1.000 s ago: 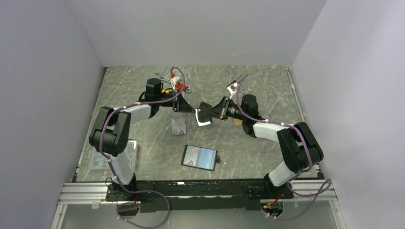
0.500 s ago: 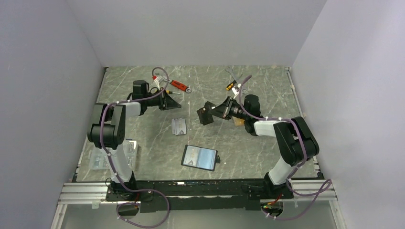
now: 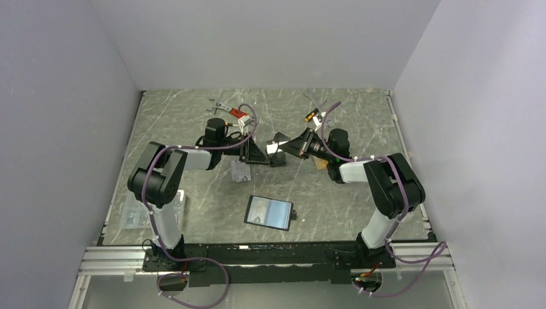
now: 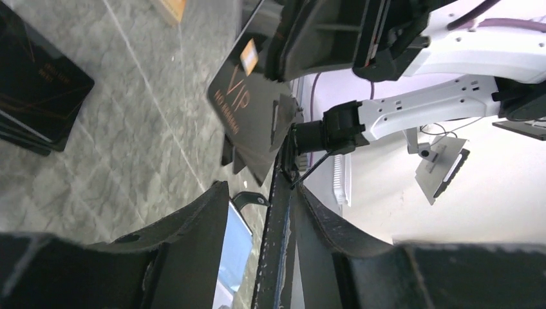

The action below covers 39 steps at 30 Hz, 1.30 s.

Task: Put the credit cards into the card holder
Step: Pick up the credit card from the center of the board.

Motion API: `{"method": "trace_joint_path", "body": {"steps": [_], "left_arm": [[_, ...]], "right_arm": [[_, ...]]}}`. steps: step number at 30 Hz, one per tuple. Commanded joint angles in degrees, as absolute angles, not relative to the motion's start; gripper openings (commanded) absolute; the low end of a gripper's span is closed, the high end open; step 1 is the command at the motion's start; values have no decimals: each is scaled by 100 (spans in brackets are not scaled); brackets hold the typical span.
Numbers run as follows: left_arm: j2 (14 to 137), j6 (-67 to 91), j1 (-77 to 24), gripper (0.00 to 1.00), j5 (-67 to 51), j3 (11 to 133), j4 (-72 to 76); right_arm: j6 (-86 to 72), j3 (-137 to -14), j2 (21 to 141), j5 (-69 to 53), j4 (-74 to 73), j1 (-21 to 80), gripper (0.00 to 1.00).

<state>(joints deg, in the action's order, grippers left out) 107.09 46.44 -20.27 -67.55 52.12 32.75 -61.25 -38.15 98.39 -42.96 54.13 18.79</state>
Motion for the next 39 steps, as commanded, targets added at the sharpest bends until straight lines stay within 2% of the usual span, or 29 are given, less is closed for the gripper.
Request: {"method": "trace_joint_path", "body": {"steps": [1, 7, 20, 28, 34, 39], "left_arm": [[10675, 5454, -1972, 48, -6864, 5212, 4605], [10793, 5428, -1990, 46, -6846, 5237, 4620], [10724, 5499, -2043, 35, -6814, 5106, 4674], [10608, 5549, -2048, 36, -6726, 4996, 4597], [10531, 5753, -2048, 41, -6690, 4929, 4750], [10540, 5831, -2043, 43, -6697, 4933, 4838]], "right_arm": [[-6305, -3881, 9898, -4129, 6033, 1997, 0], [-6495, -3870, 10067, -4097, 6347, 2082, 0], [-6485, -3760, 9966, -3732, 6368, 2132, 0], [-6361, -3556, 9671, -3272, 6319, 2161, 0], [-6343, -3363, 9464, -2888, 6437, 2178, 0], [-6462, -3456, 9583, -2941, 6587, 2210, 0]]}}
